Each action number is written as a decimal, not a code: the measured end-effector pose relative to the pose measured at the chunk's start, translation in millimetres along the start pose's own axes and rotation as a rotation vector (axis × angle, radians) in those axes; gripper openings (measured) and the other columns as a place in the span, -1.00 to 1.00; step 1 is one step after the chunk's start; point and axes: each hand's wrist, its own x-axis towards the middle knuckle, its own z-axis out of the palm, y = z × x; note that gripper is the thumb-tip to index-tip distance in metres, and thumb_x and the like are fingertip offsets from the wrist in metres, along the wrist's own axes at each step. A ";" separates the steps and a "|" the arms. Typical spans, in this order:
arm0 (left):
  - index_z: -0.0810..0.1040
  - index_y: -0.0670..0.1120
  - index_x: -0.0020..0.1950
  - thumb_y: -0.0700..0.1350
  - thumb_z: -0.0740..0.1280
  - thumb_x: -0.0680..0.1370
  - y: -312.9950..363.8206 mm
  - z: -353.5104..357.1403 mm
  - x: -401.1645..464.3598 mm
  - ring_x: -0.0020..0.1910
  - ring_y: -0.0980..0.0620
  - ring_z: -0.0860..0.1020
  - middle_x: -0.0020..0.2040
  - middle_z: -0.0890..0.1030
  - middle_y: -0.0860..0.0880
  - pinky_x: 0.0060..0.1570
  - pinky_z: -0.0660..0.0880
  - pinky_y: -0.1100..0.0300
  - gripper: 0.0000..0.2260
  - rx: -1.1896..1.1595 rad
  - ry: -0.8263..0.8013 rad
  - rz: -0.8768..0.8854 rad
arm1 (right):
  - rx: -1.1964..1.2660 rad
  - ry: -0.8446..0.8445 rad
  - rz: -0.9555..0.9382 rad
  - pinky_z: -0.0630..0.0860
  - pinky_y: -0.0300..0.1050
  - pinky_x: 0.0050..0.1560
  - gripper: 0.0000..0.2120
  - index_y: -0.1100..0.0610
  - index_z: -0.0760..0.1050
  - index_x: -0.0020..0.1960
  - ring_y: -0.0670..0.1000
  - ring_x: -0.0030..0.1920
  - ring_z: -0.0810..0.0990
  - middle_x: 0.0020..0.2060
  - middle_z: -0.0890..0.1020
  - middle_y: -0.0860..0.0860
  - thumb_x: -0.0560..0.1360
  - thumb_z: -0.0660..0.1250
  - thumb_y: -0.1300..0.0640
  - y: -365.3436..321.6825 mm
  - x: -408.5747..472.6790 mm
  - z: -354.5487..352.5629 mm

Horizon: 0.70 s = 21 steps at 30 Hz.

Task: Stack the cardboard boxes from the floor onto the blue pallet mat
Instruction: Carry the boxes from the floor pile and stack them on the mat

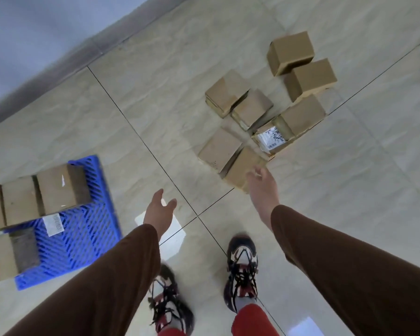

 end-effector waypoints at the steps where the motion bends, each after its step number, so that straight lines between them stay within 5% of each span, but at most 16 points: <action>1: 0.16 -0.04 0.63 -0.03 0.30 0.64 2.9 5.7 7.9 0.54 -0.09 0.31 0.58 0.30 -0.10 0.49 0.26 0.01 -0.41 -0.032 -0.016 -0.021 | -0.026 0.020 -0.018 0.42 0.19 0.38 -0.54 0.02 0.43 0.42 0.10 0.34 0.49 0.37 0.52 0.03 0.55 0.23 -0.07 -2.3 16.1 -5.7; 5: 0.04 -0.01 0.66 -0.02 0.24 0.67 18.5 24.9 48.4 0.61 -0.05 0.16 0.64 0.15 -0.01 0.53 0.13 0.08 -0.39 -0.036 0.046 0.025 | -0.105 0.047 -0.149 0.28 0.16 0.50 -0.45 -0.03 0.28 0.57 0.07 0.52 0.31 0.53 0.37 -0.02 0.59 0.16 -0.07 -17.5 75.7 -2.5; 12: -0.08 -0.05 0.67 -0.02 0.20 0.68 51.2 76.9 131.7 0.64 0.04 -0.05 0.67 -0.07 -0.05 0.57 -0.07 0.18 -0.35 -0.029 0.216 0.205 | -0.642 -0.158 -0.382 0.02 0.13 0.60 -0.38 0.03 -0.10 0.67 0.08 0.64 -0.03 0.66 -0.03 -0.01 0.69 0.07 0.01 -12.6 174.4 39.7; 17: -0.05 0.01 0.66 0.06 0.20 0.65 66.9 125.0 170.5 0.60 -0.06 0.19 0.64 0.16 -0.06 0.56 0.15 -0.01 -0.34 -0.224 0.081 0.098 | -0.764 -0.224 -0.313 0.09 0.11 0.56 -0.39 0.07 -0.10 0.67 0.17 0.61 0.14 0.66 0.05 0.06 0.70 0.04 -0.05 -11.2 210.5 60.9; 21: 0.07 0.05 0.64 0.19 0.24 0.47 70.8 139.8 183.4 0.45 -0.09 0.42 0.55 0.34 -0.05 0.45 0.36 -0.08 -0.22 -0.520 -0.070 -0.120 | -0.792 -0.233 -0.254 0.05 0.17 0.53 -0.53 0.11 0.21 0.55 0.19 0.46 0.40 0.47 0.45 0.15 0.68 0.02 -0.03 -14.4 219.9 73.3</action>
